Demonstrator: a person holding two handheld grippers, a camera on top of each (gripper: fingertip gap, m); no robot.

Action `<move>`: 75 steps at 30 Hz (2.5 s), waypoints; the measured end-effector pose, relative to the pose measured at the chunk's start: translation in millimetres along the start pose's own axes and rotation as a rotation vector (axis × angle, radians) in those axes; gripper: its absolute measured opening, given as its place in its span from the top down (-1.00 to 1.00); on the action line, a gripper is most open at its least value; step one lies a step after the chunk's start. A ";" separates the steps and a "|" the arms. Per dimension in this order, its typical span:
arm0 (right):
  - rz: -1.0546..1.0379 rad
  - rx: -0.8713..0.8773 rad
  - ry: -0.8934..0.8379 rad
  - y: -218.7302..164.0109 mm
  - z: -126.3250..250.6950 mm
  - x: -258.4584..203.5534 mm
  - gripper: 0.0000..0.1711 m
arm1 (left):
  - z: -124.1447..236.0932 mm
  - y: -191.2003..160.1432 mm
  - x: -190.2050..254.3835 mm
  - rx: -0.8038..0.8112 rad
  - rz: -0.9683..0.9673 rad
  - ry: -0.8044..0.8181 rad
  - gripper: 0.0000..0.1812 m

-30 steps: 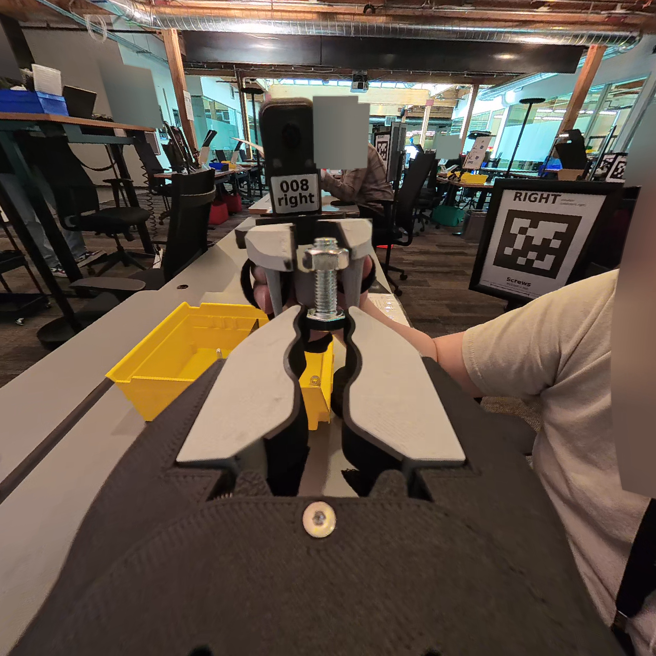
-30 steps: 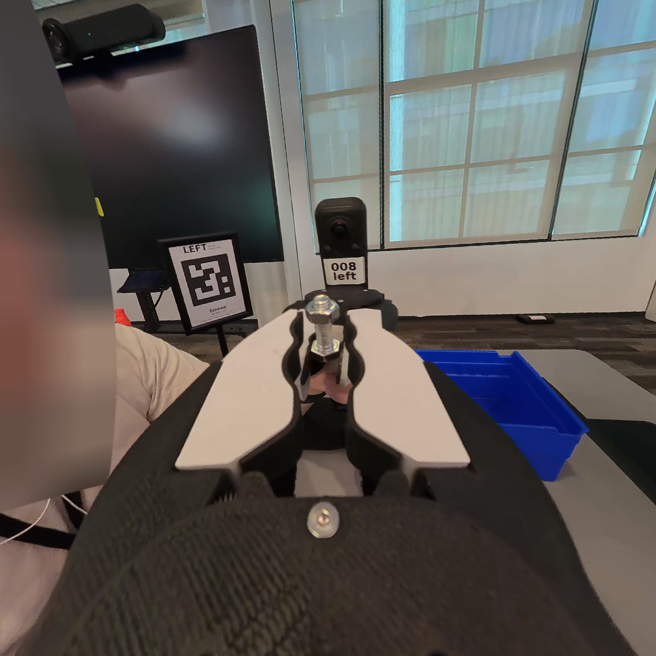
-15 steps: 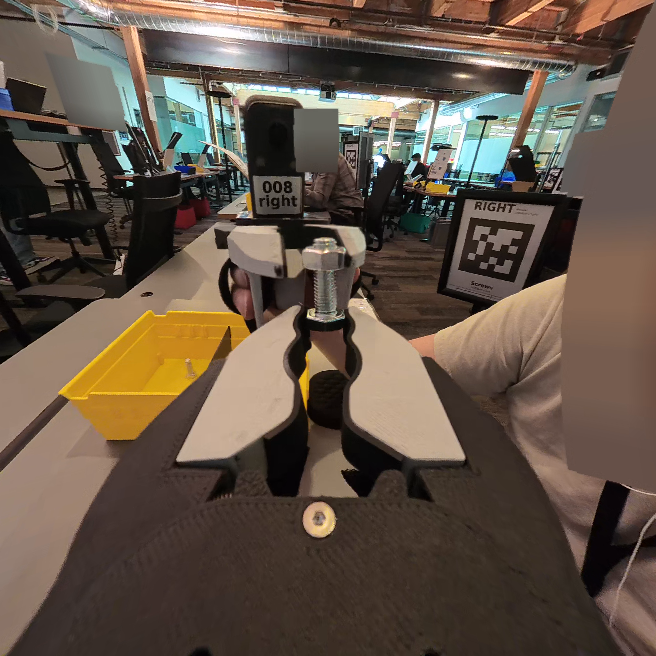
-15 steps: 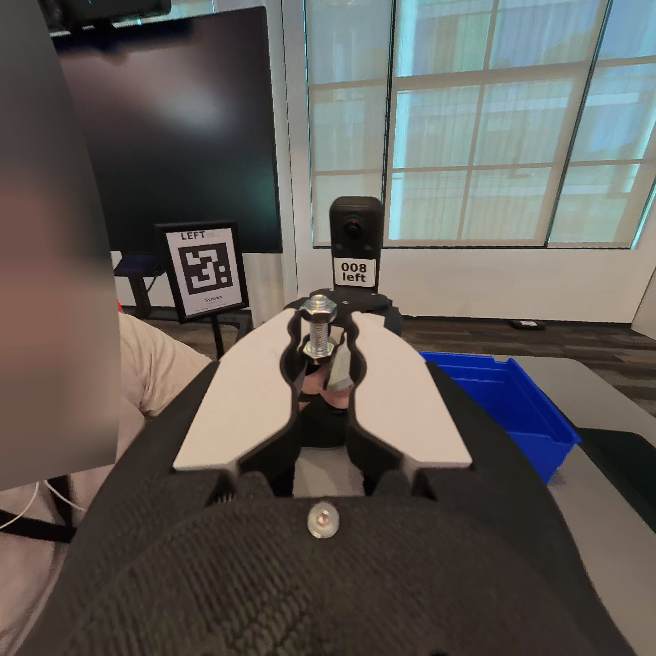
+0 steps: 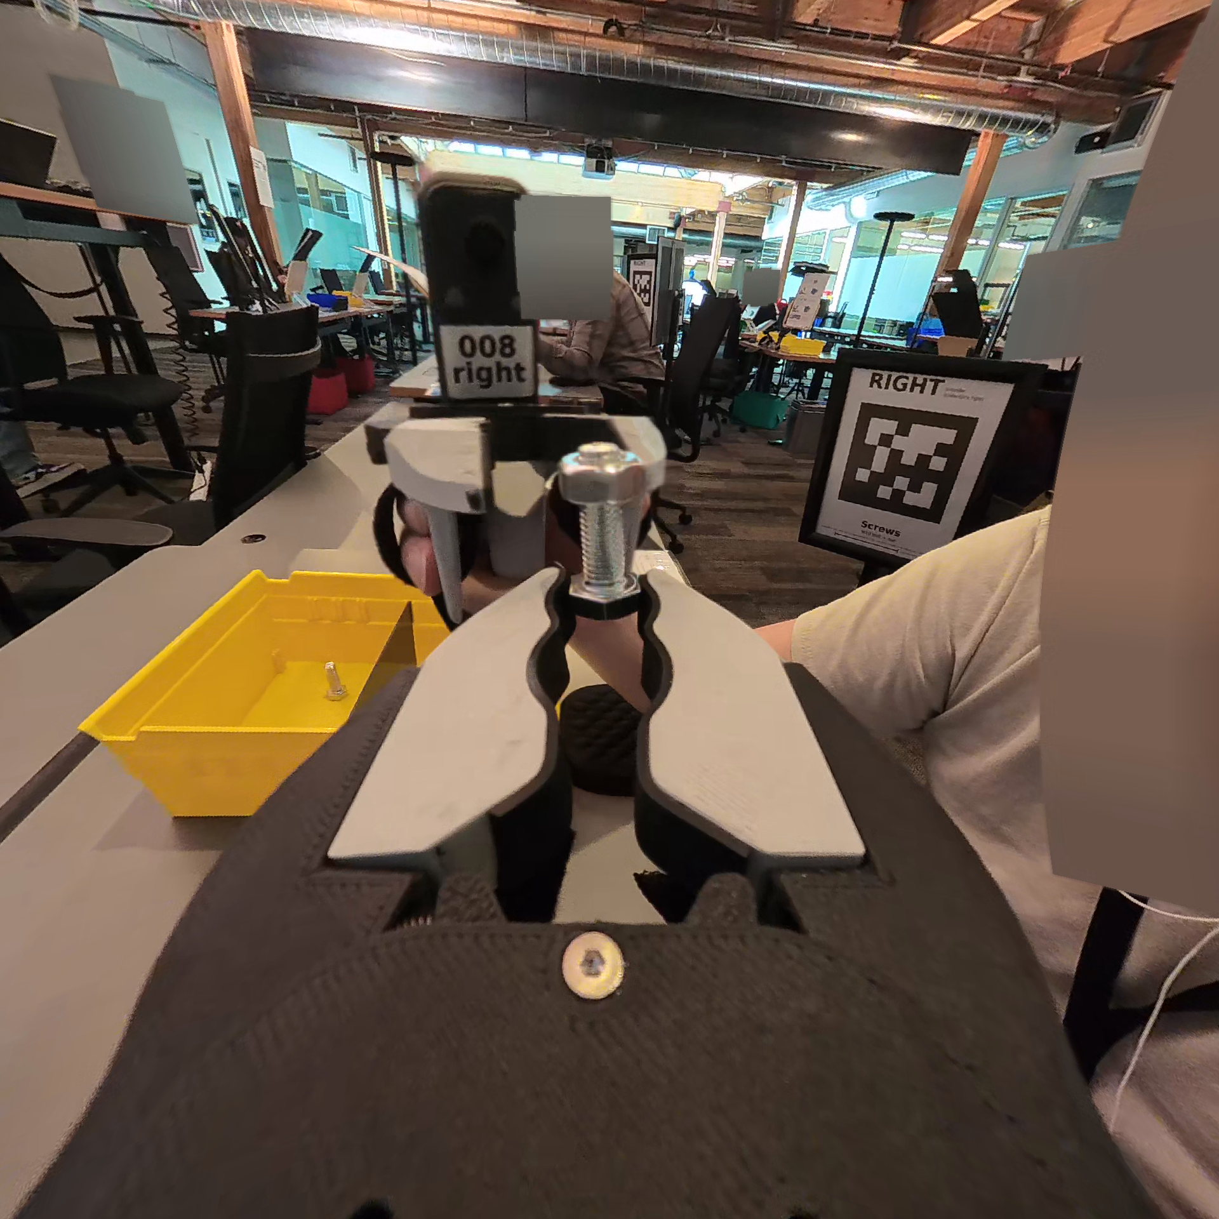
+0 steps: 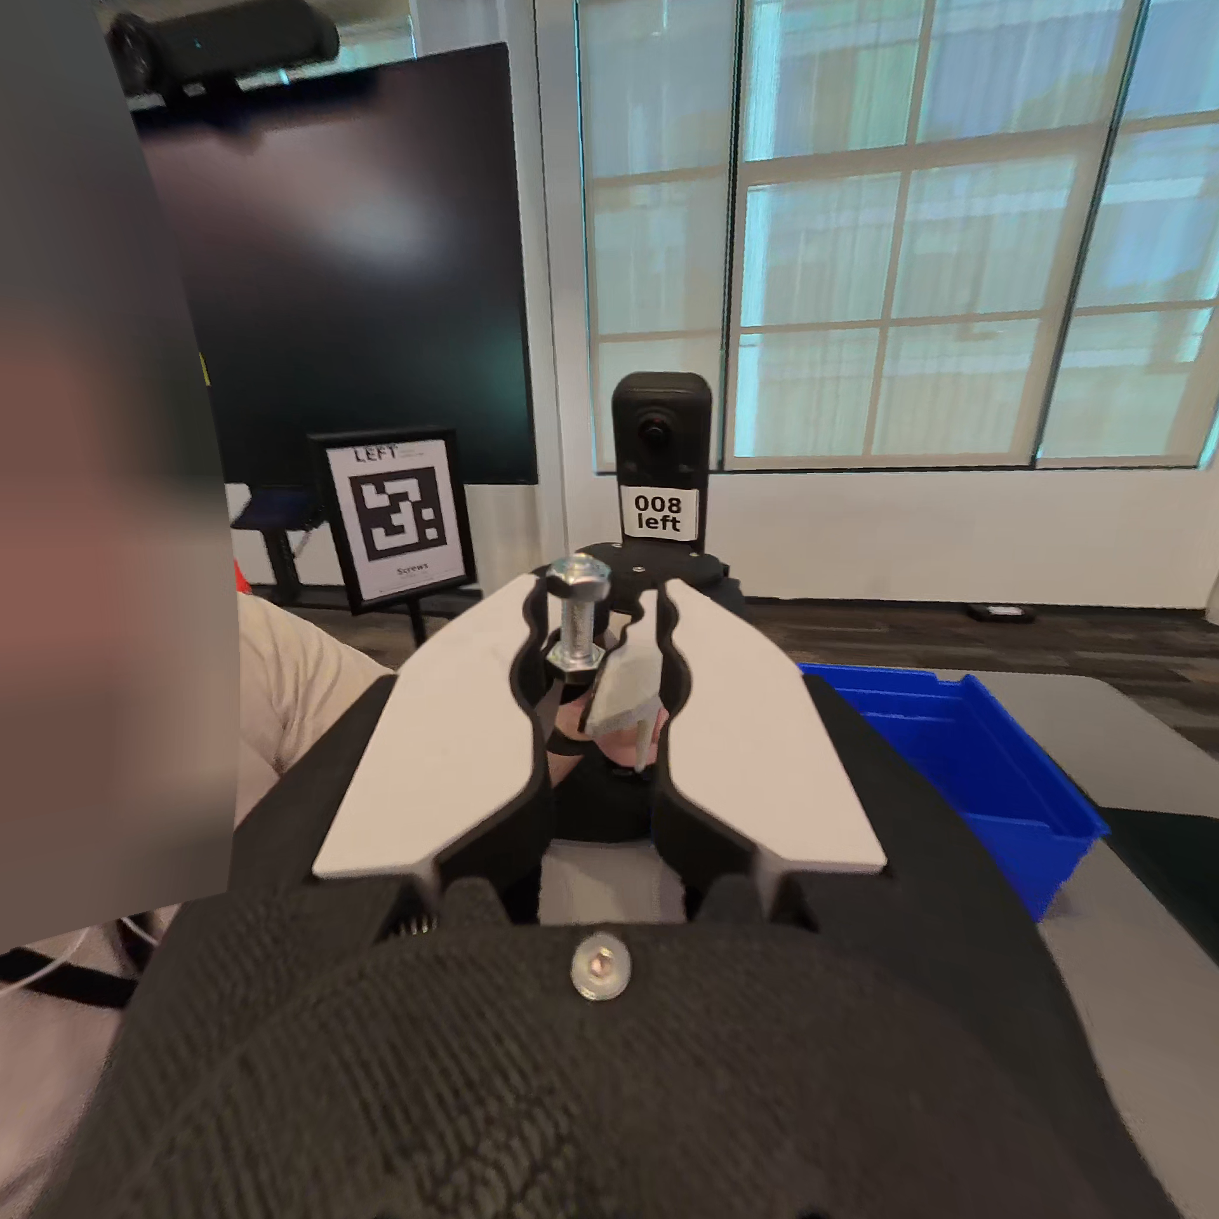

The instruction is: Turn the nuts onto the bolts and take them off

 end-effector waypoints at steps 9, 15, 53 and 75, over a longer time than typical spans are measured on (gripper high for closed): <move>0.015 0.000 0.002 1.8 -4.3 -6.8 0.66 | 0.0 -1.3 0.4 -0.008 -0.002 -0.009 0.81; -0.054 0.058 -0.042 7.4 8.5 12.3 0.70 | 2.2 1.9 2.0 0.007 0.009 -0.017 0.80; -0.045 0.055 0.016 11.9 7.4 -1.4 0.67 | -1.0 -1.4 6.0 -0.041 -0.024 0.008 0.81; 0.026 -0.032 0.008 1.7 -1.5 -9.6 0.64 | -4.5 -5.8 5.4 -0.066 -0.028 0.020 0.81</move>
Point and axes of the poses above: each gripper's, where its closed fingertips meet, z back along the fingers, y out of its top, x = y × z across the jaws, the point moved 1 cm from there along z, back along the fingers, and after that the axes turned 2 degrees about -z, right-handed, at the moved point
